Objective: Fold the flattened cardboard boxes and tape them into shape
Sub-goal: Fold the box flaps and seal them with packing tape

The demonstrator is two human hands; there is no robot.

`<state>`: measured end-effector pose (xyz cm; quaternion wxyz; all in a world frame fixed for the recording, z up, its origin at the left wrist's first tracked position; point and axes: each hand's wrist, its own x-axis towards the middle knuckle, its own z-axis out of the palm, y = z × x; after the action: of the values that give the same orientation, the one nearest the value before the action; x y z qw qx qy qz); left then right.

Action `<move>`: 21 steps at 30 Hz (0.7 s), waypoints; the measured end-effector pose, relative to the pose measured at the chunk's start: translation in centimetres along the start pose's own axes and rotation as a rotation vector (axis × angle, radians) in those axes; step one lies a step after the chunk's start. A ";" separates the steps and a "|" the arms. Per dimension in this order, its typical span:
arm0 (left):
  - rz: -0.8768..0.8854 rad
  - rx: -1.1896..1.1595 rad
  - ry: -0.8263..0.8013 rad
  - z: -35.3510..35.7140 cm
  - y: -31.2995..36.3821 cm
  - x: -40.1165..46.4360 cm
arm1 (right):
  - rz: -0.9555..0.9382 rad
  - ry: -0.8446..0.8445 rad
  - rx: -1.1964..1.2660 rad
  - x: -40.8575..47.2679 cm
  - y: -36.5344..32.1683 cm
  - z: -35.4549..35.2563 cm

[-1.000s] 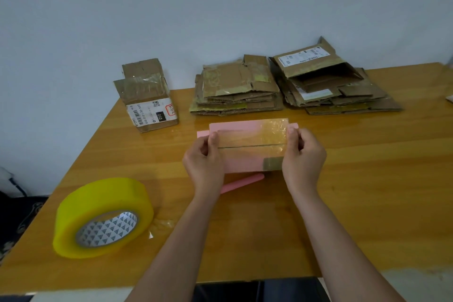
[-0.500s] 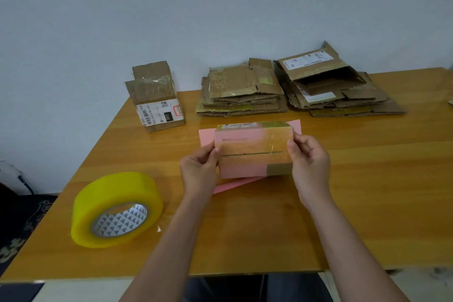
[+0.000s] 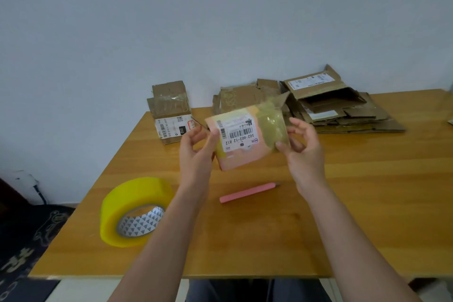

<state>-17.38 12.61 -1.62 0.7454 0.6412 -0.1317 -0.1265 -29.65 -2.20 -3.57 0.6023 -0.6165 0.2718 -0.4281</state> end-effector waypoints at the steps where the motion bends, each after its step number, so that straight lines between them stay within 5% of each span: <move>1: -0.017 0.032 0.028 -0.1 -0.2 0.2 | 0.021 -0.017 -0.025 0.2 0.5 0.3; 7: -0.227 0.192 -0.013 -0.3 -1.4 0.1 | 0.189 -0.088 -0.275 0.5 3.1 0.9; 21: -0.096 0.334 0.094 -5.2 9.0 3.2 | 0.088 -0.366 -0.294 1.1 -1.8 7.7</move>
<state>-12.34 17.62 6.69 0.6269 0.7669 -0.0852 -0.1081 -22.82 1.01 -0.84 0.5633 -0.7525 0.2441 -0.2382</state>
